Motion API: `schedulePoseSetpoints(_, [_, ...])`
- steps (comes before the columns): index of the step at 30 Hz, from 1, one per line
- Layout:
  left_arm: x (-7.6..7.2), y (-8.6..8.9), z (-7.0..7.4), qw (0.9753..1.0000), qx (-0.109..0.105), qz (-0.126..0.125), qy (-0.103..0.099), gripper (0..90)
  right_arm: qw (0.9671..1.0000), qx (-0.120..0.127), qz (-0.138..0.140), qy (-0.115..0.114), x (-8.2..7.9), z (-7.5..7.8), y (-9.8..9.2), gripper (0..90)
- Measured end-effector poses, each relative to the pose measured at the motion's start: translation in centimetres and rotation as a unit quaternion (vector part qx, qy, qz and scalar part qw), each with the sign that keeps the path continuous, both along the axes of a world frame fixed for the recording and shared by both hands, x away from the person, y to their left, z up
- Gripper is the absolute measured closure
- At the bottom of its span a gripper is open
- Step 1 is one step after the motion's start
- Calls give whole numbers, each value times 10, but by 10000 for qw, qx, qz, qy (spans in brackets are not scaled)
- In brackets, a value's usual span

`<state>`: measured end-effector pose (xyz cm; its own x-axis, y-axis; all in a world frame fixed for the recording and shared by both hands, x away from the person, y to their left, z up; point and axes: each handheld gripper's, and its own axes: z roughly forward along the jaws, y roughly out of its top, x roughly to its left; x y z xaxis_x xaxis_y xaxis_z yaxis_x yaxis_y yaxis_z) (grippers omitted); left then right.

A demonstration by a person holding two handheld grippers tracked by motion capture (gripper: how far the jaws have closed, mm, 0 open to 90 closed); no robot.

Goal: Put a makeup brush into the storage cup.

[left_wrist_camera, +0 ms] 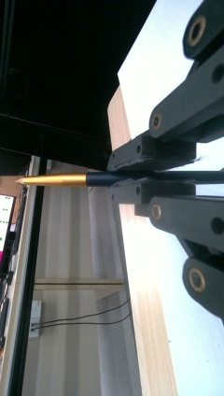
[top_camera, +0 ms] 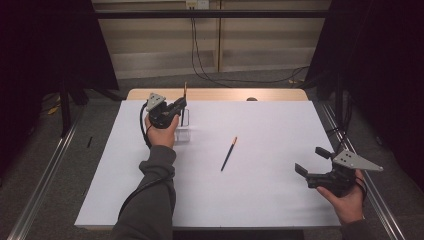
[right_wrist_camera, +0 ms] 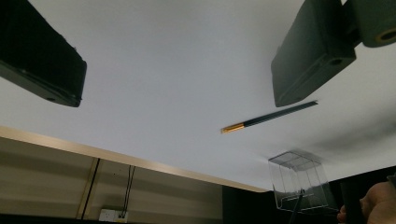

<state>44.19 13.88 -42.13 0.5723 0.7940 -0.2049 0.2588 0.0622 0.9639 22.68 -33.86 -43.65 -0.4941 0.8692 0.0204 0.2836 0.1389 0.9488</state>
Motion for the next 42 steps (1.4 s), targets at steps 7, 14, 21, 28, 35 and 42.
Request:
schedulePoseSetpoints(7, [-2, 2, -4, 10000, 59, 5, 61, 831, 10000, -6, 6, 7, 0, 0, 1, 29])
schedulePoseSetpoints(14, [-5, 6, -8, 9999, 98, 56, 114, 831, 10000, -24, 14, -13, 1, 0, 1, 29])
schedulePoseSetpoints(21, [-8, 10, -10, 9999, 93, 45, 119, 831, 10000, -22, 49, 12, 1, 0, 2, 29])
schedulePoseSetpoints(28, [-10, 11, -10, 9998, 125, 93, 143, 831, 10000, -23, 50, 7, 0, 0, 2, 29])
schedulePoseSetpoints(35, [-11, 11, -11, 9998, 151, 68, 143, 831, 10000, -14, 59, 15, 0, 0, 3, 29])
schedulePoseSetpoints(42, [-13, 12, -14, 9997, 147, 63, 171, 831, 10000, -7, 59, 21, 0, 0, 3, 29])
